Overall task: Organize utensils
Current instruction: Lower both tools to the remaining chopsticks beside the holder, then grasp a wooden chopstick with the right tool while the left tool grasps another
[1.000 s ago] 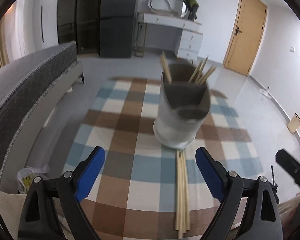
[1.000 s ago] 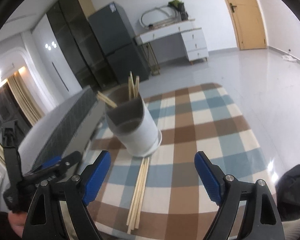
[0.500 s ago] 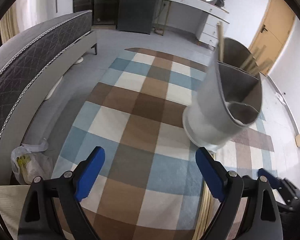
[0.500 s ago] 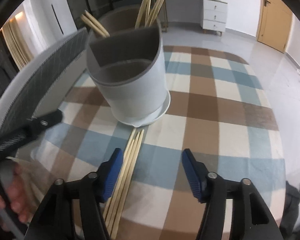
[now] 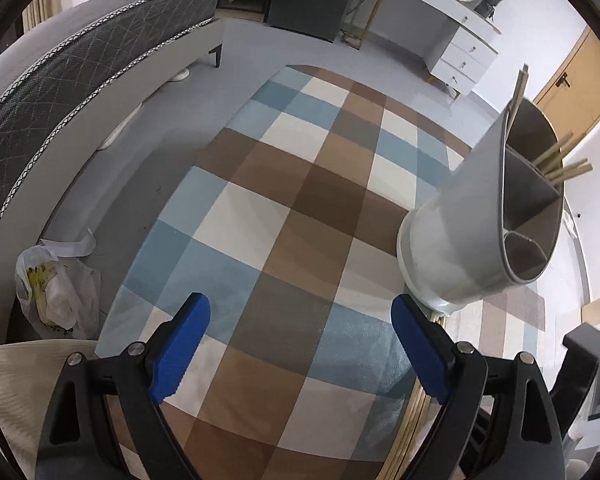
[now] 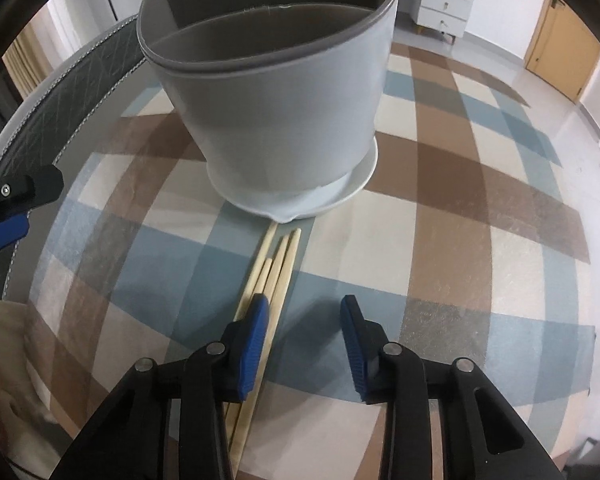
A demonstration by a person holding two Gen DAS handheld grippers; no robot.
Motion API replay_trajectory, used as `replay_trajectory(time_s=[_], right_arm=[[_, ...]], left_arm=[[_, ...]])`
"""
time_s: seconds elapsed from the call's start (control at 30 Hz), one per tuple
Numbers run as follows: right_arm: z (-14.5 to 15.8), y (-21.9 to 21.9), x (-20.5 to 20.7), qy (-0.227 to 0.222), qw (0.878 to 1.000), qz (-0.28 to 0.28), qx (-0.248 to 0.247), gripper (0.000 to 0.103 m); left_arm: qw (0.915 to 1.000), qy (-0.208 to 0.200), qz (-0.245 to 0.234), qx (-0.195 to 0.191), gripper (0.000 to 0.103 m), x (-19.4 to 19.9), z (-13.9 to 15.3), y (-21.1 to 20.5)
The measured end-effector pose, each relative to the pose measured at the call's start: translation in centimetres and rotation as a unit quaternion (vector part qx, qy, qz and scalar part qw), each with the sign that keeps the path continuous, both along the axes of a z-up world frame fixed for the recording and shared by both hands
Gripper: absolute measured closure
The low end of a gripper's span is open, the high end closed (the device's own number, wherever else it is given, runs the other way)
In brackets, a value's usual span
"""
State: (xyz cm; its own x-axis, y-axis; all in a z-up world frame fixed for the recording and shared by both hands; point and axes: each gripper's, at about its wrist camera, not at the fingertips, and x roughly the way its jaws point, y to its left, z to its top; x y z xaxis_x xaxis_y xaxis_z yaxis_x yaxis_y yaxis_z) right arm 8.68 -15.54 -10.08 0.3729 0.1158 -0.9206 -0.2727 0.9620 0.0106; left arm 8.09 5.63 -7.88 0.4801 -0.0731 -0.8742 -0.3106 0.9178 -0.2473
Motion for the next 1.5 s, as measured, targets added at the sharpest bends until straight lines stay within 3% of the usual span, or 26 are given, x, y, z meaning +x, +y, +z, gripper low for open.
replay_trajectory(time_s=[0.4,0.57,0.63,0.7,0.87,1.0,1.2,1.3,1.5], right_arm=[[-0.1,0.3,0.7,0.013,0.999,0.001,-0.032,0.071],[-0.2,1.0,2.2,-0.003,1.0,0.007,-0.028,0.071],[-0.2,1.2,2.9,-0.007,1.0,0.006,-0.02,0.078],[-0.2,1.2,3.4,-0.007,1.0,0.011,-0.015,0.096],[0.7,-1.1,2.7,-0.015,1.0,0.002,0.026,0.099],[2.8,-4.8,1.4,-0.033,0.995,-0.038,0.084,0.099],[5.5,-9.7,0.4,-0.057,0.976,-0.103,0.183,0.099],[6.4,-10.8,-0.3,-0.074,0.965,-0.125,0.219,0.099],[8.2,-11.0,-1.6,-0.108,0.959,-0.124,0.232,0.099]], left_arm=[[0.9994,0.015,0.019,-0.026,0.014,0.1,-0.3,1.2],[0.9997,0.011,0.02,-0.012,0.014,0.1,-0.6,1.1],[0.9999,0.007,0.011,0.01,0.014,0.2,-0.7,0.7],[1.0,0.004,0.004,-0.001,0.014,0.3,-0.9,0.7],[0.9999,-0.004,-0.009,-0.008,0.014,0.3,-1.2,0.4],[0.9973,0.012,-0.07,-0.021,0.014,0.2,-2.1,-1.9],[0.989,0.02,-0.145,-0.022,0.014,-0.8,-2.6,-5.1],[0.985,0.027,-0.17,-0.004,0.014,-1.6,-2.7,-6.5],[0.9757,0.042,-0.209,0.051,0.014,-3.4,-3.6,-8.7]])
